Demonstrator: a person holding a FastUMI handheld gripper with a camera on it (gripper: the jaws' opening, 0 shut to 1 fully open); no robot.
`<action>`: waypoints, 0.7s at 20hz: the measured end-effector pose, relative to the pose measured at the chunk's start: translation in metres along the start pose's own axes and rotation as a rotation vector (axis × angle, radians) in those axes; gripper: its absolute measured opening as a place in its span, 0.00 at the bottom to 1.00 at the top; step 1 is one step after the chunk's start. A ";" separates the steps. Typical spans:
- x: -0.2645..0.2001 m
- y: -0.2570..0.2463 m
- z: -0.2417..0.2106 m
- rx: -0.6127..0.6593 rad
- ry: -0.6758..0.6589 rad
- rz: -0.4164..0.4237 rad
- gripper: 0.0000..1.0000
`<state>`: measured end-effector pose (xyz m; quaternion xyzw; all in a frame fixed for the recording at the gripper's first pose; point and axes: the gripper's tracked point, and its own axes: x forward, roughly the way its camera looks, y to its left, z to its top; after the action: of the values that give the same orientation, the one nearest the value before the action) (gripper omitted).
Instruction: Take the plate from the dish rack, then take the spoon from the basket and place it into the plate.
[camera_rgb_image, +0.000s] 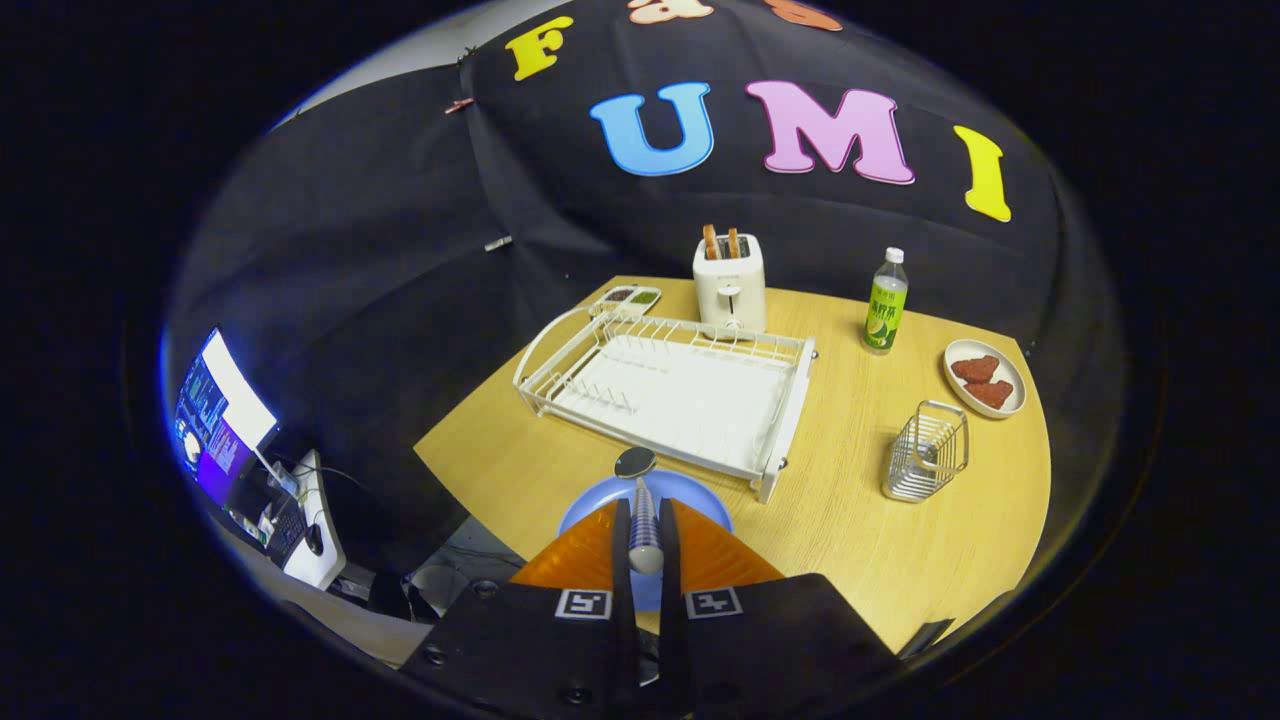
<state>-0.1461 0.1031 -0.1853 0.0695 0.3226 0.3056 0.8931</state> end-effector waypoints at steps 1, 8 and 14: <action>0.006 0.000 -0.012 0.000 0.027 -0.001 0.12; 0.053 -0.001 -0.063 0.020 0.144 -0.030 0.12; 0.076 -0.003 -0.065 0.026 0.161 -0.039 0.12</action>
<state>-0.1394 0.1410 -0.2777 0.0502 0.3986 0.2885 0.8691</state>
